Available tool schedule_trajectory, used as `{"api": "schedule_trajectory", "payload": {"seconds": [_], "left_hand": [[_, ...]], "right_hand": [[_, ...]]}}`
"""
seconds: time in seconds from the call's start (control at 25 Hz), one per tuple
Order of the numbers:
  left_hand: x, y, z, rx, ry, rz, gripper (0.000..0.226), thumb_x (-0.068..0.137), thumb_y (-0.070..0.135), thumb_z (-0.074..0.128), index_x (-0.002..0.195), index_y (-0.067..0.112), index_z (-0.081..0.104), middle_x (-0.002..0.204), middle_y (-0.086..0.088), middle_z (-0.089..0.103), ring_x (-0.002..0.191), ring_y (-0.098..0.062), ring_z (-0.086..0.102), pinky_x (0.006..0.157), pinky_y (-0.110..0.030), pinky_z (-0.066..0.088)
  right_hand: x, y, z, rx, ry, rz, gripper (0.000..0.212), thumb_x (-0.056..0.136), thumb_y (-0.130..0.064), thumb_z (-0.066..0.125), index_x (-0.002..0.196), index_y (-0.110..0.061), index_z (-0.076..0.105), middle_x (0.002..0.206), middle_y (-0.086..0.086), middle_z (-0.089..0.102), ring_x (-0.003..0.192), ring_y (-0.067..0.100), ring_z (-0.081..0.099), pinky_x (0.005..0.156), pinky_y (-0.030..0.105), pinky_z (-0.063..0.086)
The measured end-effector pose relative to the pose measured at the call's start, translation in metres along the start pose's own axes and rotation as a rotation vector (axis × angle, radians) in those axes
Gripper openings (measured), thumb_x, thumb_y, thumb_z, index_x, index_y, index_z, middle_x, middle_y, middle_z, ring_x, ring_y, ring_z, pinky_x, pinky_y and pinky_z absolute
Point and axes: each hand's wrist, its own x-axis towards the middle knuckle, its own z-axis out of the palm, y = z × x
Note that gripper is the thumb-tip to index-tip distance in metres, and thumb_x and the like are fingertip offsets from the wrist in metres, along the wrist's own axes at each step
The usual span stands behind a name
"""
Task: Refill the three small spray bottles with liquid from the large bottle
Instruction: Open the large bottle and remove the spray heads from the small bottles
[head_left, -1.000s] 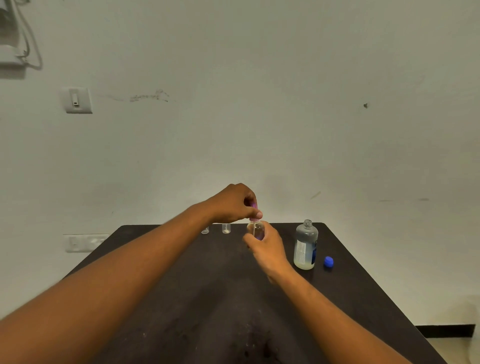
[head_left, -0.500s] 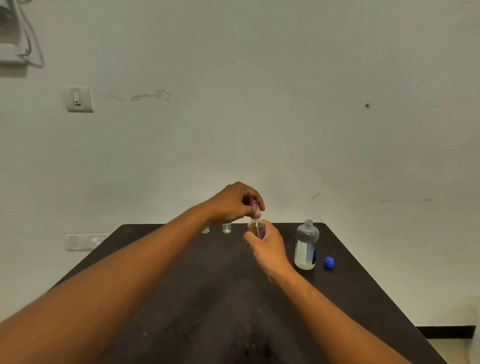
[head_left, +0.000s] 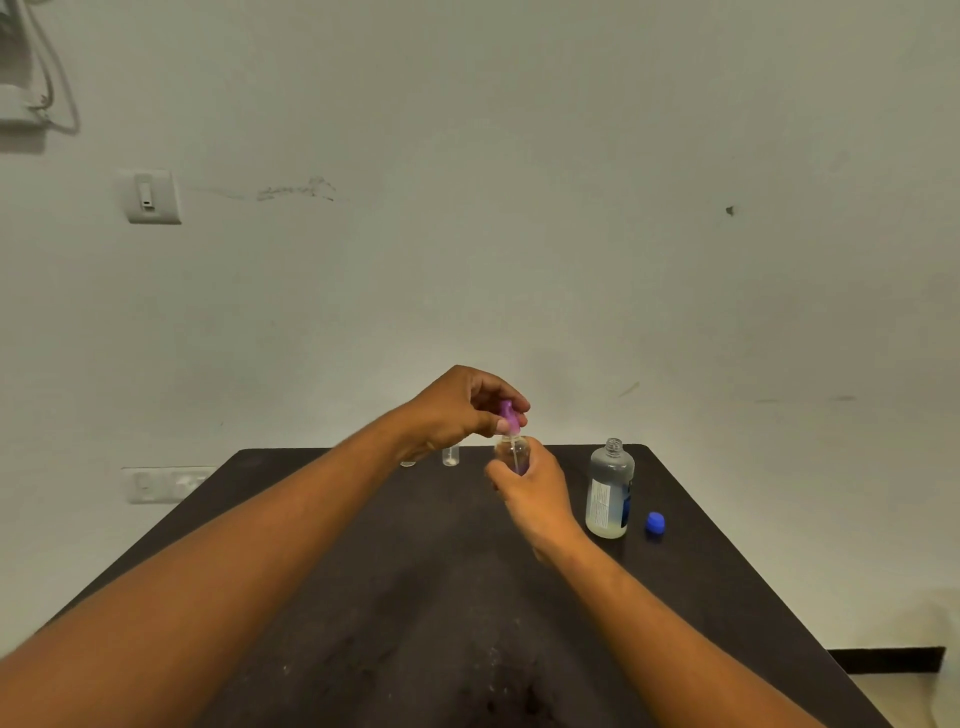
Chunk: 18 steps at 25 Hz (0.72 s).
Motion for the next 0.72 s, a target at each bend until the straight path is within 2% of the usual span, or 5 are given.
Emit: {"api": "schedule_trajectory", "payload": {"seconds": [0.16,0.28,0.44,0.6,0.72], "left_hand": [[-0.001,-0.002,0.01,0.03,0.128,-0.032,0.014,0.086,0.012,0.08,0.099,0.009,0.076,0.097,-0.003,0.078,0.089,-0.015,0.074,0.083,-0.027,0.061],[0.001,0.0,0.009,0.056,0.201,-0.028,0.012,0.085,0.018,0.082,0.091,0.012,0.074,0.091,0.0,0.078,0.083,-0.014,0.073,0.073,-0.024,0.058],[0.001,0.007,-0.005,0.023,0.247,-0.022,0.016,0.085,0.018,0.081,0.097,0.008,0.075,0.091,-0.002,0.079,0.087,-0.022,0.075,0.077,-0.027,0.062],[0.001,0.011,-0.019,-0.062,0.303,-0.031,0.023,0.085,0.015,0.081,0.103,0.005,0.071,0.089,-0.011,0.079,0.084,-0.026,0.077,0.079,-0.033,0.064],[0.002,0.007,-0.027,-0.087,0.364,-0.04,0.023,0.087,0.014,0.08,0.106,0.005,0.071,0.09,-0.011,0.079,0.083,-0.024,0.077,0.079,-0.032,0.064]], "right_hand": [[-0.003,0.001,0.001,-0.016,-0.011,-0.027,0.016,0.094,-0.021,0.067,0.105,-0.026,0.058,0.096,-0.006,0.062,0.085,0.013,0.062,0.07,0.017,0.048],[-0.003,0.002,0.003,-0.027,-0.007,-0.021,0.014,0.093,-0.019,0.067,0.099,-0.026,0.057,0.091,-0.005,0.061,0.08,0.011,0.059,0.068,0.018,0.047],[-0.001,0.004,0.004,-0.049,-0.014,-0.009,0.013,0.093,-0.018,0.067,0.103,-0.02,0.059,0.09,-0.004,0.06,0.075,0.011,0.057,0.064,0.015,0.045],[-0.002,0.008,0.006,-0.046,-0.032,0.0,0.02,0.094,-0.017,0.067,0.112,-0.02,0.06,0.097,-0.007,0.061,0.082,0.01,0.06,0.065,0.011,0.043],[-0.001,0.013,0.008,-0.051,-0.037,-0.01,0.017,0.091,-0.016,0.068,0.107,-0.02,0.061,0.093,-0.008,0.062,0.08,0.008,0.059,0.066,0.013,0.043]]}}
